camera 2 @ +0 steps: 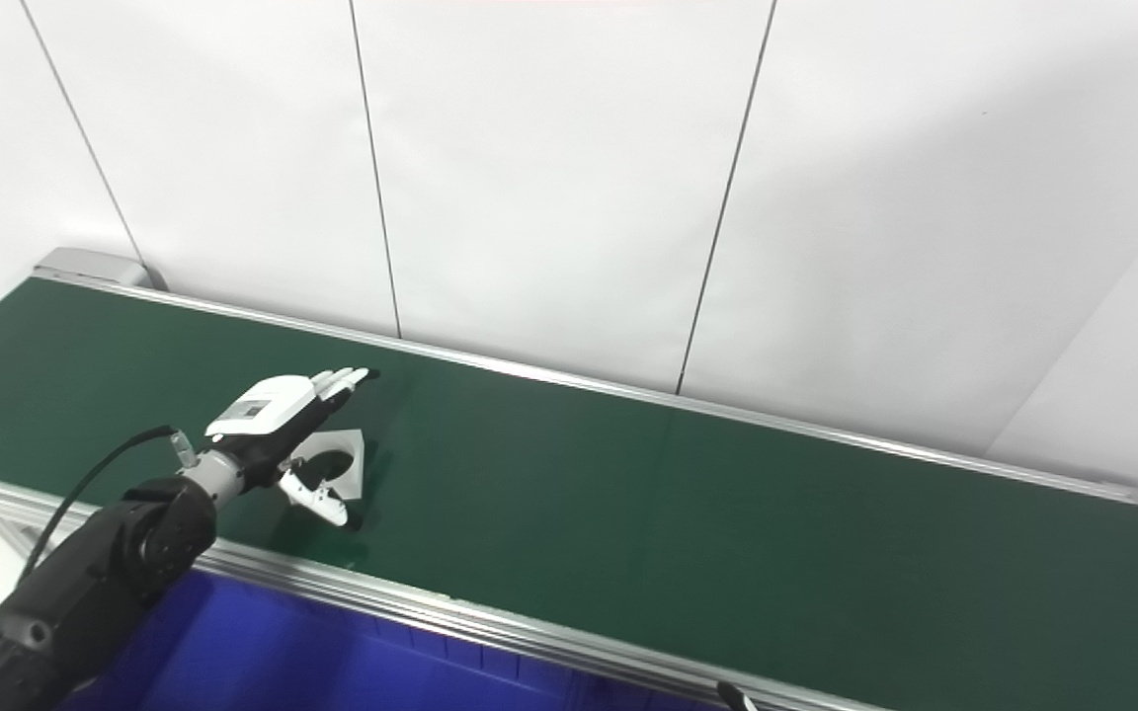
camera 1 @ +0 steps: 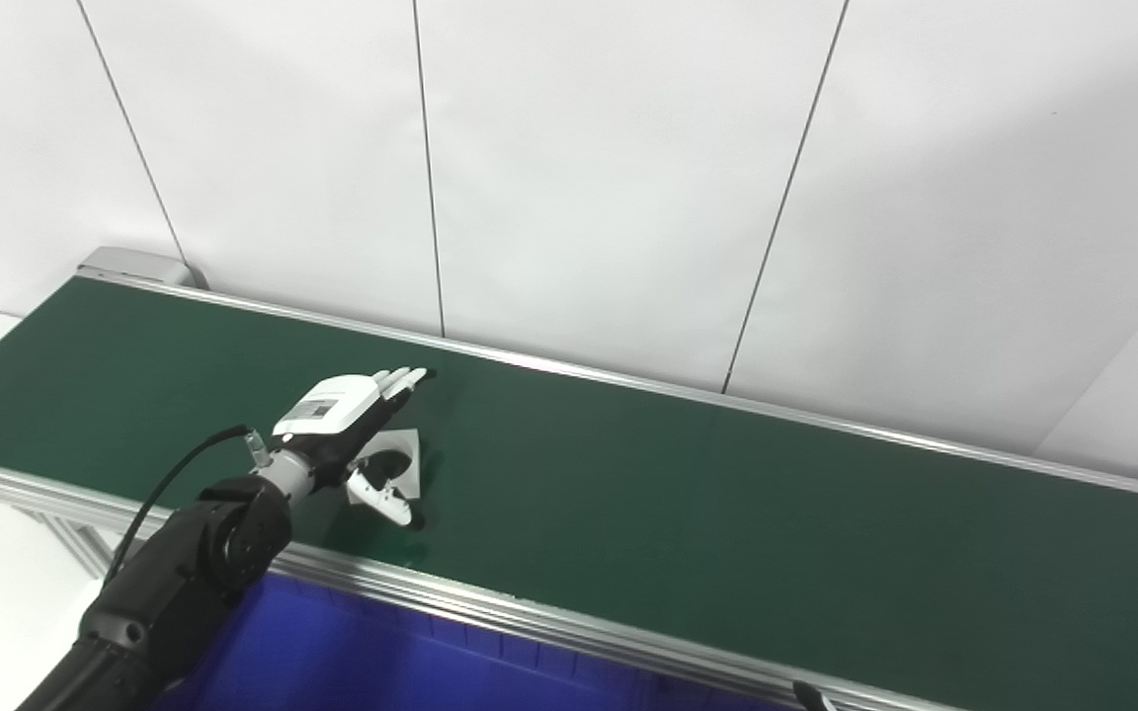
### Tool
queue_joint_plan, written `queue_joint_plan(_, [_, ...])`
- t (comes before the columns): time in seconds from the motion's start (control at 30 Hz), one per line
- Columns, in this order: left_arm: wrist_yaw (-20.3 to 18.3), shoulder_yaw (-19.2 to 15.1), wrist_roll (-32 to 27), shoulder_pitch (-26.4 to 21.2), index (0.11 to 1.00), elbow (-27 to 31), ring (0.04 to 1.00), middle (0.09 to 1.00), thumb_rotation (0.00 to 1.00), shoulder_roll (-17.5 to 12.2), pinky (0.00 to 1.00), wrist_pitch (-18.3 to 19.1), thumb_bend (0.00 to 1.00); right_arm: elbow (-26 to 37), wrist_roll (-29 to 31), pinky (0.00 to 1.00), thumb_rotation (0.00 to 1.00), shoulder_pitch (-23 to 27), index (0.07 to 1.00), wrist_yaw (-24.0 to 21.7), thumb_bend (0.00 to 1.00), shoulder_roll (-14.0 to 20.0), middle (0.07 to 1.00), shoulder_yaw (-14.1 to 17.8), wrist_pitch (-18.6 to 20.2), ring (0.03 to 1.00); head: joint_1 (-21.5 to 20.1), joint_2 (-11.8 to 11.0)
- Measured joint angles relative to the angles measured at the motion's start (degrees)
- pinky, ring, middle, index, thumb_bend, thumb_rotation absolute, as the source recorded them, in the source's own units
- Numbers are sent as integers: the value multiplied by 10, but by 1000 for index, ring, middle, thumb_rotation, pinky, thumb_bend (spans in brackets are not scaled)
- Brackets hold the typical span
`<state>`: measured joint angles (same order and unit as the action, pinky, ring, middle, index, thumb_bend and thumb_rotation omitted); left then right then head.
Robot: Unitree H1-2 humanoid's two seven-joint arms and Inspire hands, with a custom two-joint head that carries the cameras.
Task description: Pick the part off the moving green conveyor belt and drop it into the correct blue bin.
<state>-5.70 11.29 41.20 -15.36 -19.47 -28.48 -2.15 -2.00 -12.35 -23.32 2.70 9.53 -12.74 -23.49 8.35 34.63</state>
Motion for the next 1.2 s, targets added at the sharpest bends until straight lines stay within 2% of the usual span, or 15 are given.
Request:
queue_joint_plan(0.17, [1, 9, 10, 0, 966, -1, 987, 992, 193, -4, 983, 16, 904, 1, 2, 743, 336, -1, 921, 0, 825, 0, 937, 0, 0, 896, 2, 2])
queue_joint_plan(0.27, [19, 12, 10, 0, 903, -13, 869, 912, 83, -3, 824, 13, 845, 1, 3, 797, 336, -1, 921, 0, 823, 1, 938, 0, 0, 909, 3, 4])
queue_joint_plan(0.33, [34, 10, 4, 0, 876, -20, 825, 873, 37, 2, 763, 12, 822, 2, 4, 814, 339, -1, 921, 0, 824, 1, 934, 0, 0, 907, 3, 4])
queue_joint_plan(0.4, [46, 5, -8, 0, 827, -21, 774, 816, 7, 17, 694, 10, 751, 3, 4, 821, 347, -1, 918, 0, 831, 2, 926, 0, 0, 902, 4, 4])
queue_joint_plan(0.47, [57, 0, -17, 0, 789, -26, 733, 781, 1, 28, 643, 11, 706, 4, 4, 826, 339, -1, 916, 0, 826, 2, 926, 0, 0, 900, 4, 4])
queue_joint_plan(0.5, [59, -1, -22, 0, 770, -30, 704, 760, 0, 30, 609, 9, 696, 4, 4, 785, 339, -1, 916, 0, 828, 2, 928, 0, 0, 896, 4, 4])
queue_joint_plan(0.57, [68, -1, -32, 0, 735, -41, 659, 721, 0, 32, 568, -9, 689, 4, 4, 813, 348, -1, 917, 1, 821, 2, 924, -1, 0, 896, 8, 7])
queue_joint_plan(0.73, [98, 2, -39, -5, 684, -69, 604, 661, 0, 43, 533, -46, 650, 6, 3, 800, 350, -2, 918, 3, 822, 4, 925, -2, 0, 888, 10, 11])
queue_joint_plan(0.77, [103, 2, -44, -6, 662, -75, 569, 563, 0, 48, 504, -52, 583, 6, 2, 801, 353, -2, 918, 3, 820, 4, 921, -3, 0, 883, 10, 11])
queue_joint_plan(0.8, [109, 2, -45, -6, 588, -77, 536, 501, 0, 52, 479, -55, 542, 7, 2, 801, 357, -3, 921, 4, 820, 4, 924, -4, 0, 883, 10, 11])
queue_joint_plan(0.87, [120, 5, -45, -7, 538, -83, 515, 469, 0, 60, 468, -58, 520, 7, 2, 805, 364, -3, 925, 5, 822, 4, 931, -4, 0, 891, 9, 12])
queue_joint_plan(0.97, [126, 10, -55, -14, 521, -92, 500, 461, 0, 74, 451, -66, 516, 8, 4, 798, 354, -6, 926, 4, 819, 4, 938, -4, 0, 892, 10, 13])
queue_joint_plan(1.03, [126, 13, -57, -14, 517, -92, 495, 464, 0, 78, 440, -71, 516, 8, 5, 745, 362, -8, 923, 5, 822, 3, 925, -4, 0, 864, 10, 14])
queue_joint_plan(1.1, [125, 17, -57, -14, 516, -89, 493, 464, 0, 77, 431, -71, 516, 8, 4, 787, 369, -10, 923, 5, 817, 3, 919, -4, 0, 870, 7, 14])
queue_joint_plan(1.2, [113, 19, -58, -13, 520, -76, 490, 457, 0, 76, 421, -71, 515, 9, 2, 785, 374, -9, 919, 6, 827, 3, 919, -4, 0, 878, 1, 17])
